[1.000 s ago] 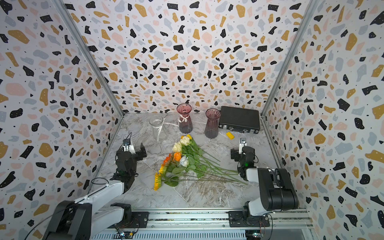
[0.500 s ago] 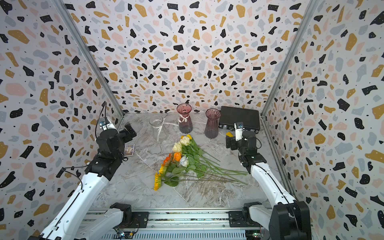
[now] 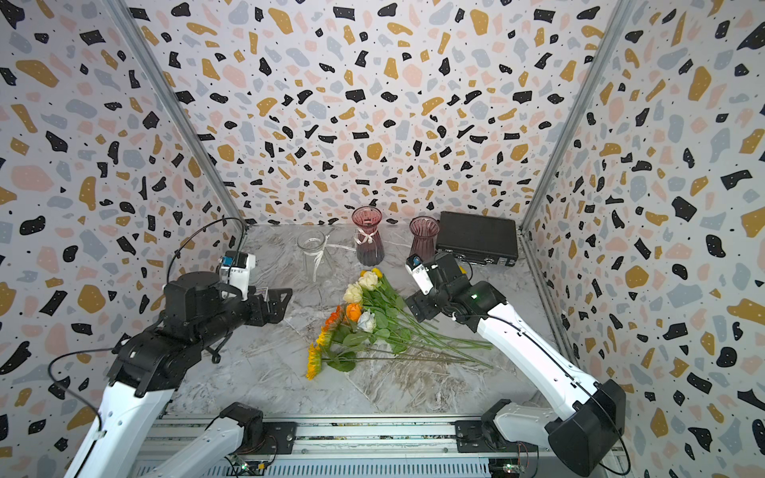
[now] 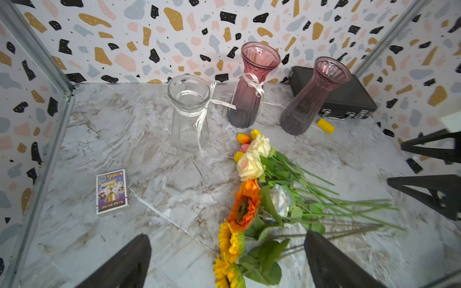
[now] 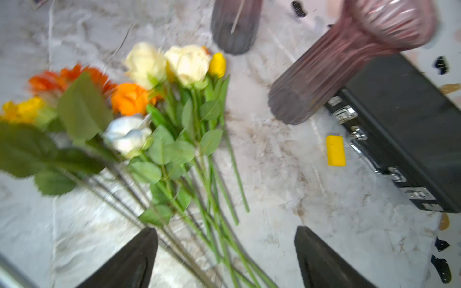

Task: Arrange the flowers in different vases according to their variety
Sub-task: Pick up the flower at the center of the board.

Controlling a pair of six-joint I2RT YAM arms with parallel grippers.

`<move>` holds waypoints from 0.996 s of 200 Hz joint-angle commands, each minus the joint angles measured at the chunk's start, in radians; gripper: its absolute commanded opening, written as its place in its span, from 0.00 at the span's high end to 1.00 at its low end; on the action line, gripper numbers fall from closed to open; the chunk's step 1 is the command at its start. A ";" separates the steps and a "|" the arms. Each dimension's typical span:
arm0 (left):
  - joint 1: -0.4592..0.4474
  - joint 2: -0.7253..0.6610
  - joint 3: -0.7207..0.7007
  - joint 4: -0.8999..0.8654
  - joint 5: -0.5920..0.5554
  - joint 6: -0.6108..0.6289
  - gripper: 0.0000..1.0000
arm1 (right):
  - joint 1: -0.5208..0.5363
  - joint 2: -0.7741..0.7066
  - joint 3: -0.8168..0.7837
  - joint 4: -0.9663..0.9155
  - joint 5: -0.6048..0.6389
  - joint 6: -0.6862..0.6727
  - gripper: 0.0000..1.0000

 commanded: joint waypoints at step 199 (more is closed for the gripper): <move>-0.003 -0.133 -0.109 -0.022 0.355 0.222 0.00 | 0.236 0.551 0.109 0.091 -0.094 -0.315 0.49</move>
